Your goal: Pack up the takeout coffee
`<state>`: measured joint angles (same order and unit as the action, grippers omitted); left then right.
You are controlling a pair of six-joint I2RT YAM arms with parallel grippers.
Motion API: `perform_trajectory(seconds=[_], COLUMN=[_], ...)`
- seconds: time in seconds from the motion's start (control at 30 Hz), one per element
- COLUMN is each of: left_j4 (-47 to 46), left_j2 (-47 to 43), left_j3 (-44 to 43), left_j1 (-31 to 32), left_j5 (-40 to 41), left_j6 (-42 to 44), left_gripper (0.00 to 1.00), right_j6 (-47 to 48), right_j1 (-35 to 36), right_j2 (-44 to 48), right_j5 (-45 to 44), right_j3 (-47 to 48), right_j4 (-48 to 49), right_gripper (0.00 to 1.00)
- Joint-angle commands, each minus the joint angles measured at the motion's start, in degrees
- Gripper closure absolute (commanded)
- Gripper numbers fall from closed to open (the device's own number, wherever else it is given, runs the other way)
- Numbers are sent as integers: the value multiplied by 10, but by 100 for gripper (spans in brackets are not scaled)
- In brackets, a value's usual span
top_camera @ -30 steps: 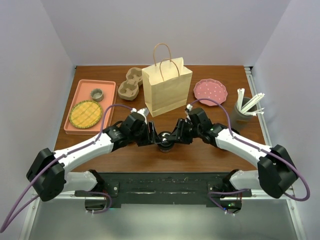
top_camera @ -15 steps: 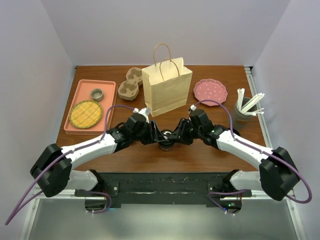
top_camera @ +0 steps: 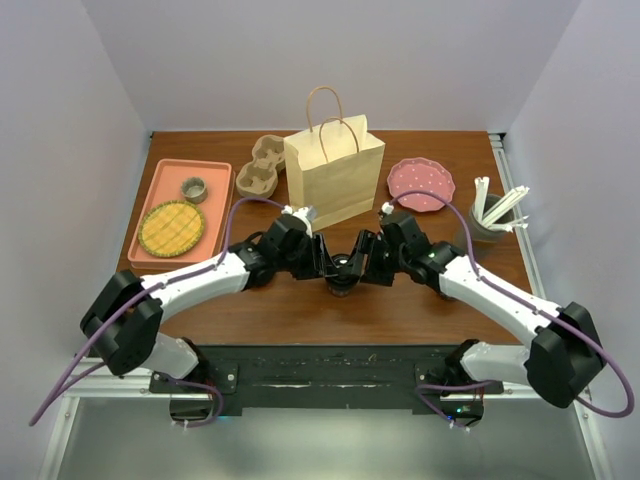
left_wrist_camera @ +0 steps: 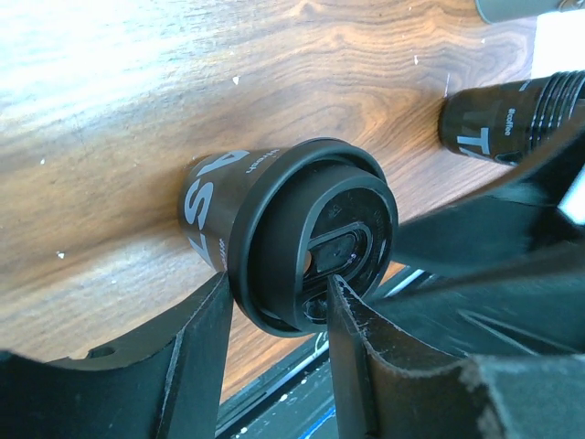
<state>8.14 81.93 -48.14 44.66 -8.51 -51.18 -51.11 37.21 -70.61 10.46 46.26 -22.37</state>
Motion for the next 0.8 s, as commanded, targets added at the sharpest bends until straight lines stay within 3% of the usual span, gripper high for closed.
perform_trajectory(seconds=[0.0,0.13,0.3,0.53,0.77], left_j4=[110,127,141,163,160], left_j2=[43,60,75,113,131], left_j3=[-10,-21,-35,-42,-49], left_j1=[1,1,0,-5,-17], left_j5=[49,46,38,12,-12], left_j6=[75,100,139,172,174], left_gripper=[60,60,60,60,60], right_j6=[74,140,244,280,292], right_j1=[-11,-85,-168,-209,-217], right_j2=[23,22,-34,-86,-110], right_j5=[-21,4,159,297,317], right_j3=[69,97,110,57,33], right_j4=[-63,-78,-60,5,31], right_gripper=[34,36,41,48,54])
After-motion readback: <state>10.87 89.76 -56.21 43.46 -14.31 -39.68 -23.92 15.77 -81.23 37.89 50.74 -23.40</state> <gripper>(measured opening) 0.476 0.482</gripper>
